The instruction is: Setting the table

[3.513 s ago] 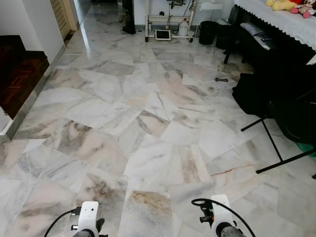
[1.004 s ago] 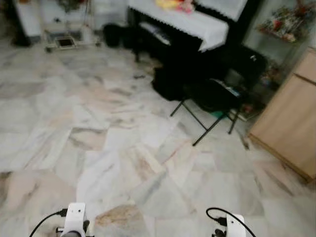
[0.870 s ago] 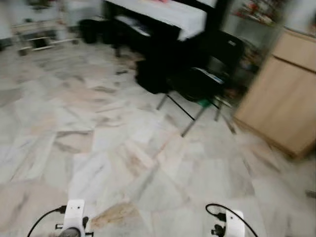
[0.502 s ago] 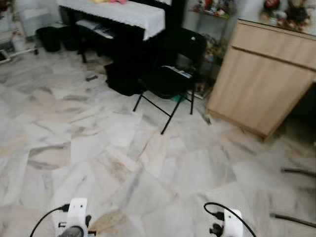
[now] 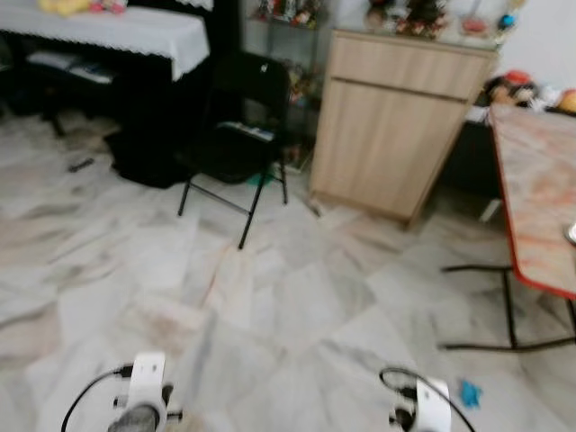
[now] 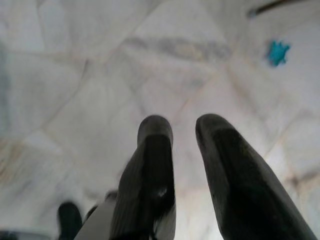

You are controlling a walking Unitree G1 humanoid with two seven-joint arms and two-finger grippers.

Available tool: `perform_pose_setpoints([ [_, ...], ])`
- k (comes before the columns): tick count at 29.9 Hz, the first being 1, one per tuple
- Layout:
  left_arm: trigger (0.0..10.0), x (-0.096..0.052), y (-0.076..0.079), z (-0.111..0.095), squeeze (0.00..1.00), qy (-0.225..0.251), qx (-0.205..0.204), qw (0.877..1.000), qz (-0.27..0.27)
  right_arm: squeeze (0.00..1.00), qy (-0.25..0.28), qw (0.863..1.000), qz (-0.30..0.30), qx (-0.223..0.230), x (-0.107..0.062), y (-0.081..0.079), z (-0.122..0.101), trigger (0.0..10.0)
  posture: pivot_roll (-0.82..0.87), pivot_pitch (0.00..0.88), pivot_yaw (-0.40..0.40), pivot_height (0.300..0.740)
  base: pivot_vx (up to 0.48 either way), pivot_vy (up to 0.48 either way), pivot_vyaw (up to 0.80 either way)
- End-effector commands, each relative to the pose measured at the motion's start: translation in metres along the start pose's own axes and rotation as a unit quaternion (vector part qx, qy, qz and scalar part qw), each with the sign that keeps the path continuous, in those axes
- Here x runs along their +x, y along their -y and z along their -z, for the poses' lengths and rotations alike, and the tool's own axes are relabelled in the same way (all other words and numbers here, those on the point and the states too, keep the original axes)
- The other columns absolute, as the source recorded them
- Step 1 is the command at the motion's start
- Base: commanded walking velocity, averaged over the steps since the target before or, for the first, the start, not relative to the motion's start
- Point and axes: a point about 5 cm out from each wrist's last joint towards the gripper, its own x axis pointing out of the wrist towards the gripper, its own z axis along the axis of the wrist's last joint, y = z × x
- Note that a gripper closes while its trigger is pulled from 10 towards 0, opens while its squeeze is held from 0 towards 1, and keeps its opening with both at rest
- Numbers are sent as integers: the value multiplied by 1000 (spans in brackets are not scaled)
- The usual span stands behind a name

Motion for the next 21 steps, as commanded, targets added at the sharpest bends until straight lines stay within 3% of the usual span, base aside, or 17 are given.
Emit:
perform_pose_setpoints([
  [1, 10000, 0, 2, 2, 0, -9, 3, 1000, 2, 0, 3, 1000, 5, 3, 0, 4, -2, 10000, 160, 0, -22, 740, 0, 0, -725],
  [16, 10000, 0, 1, 4, 0, -12, 7, 1000, 1, 0, 1, 1000, 2, 5, 0, 3, -1, 10000, 160, 0, -17, 740, 0, 0, -725],
  [21, 10000, 0, 0, 4, 0, -12, 12, 1000, 1, 0, 4, 1000, 0, 8, 0, 3, -1, 10000, 160, 0, -17, 740, 0, 0, -213],
])
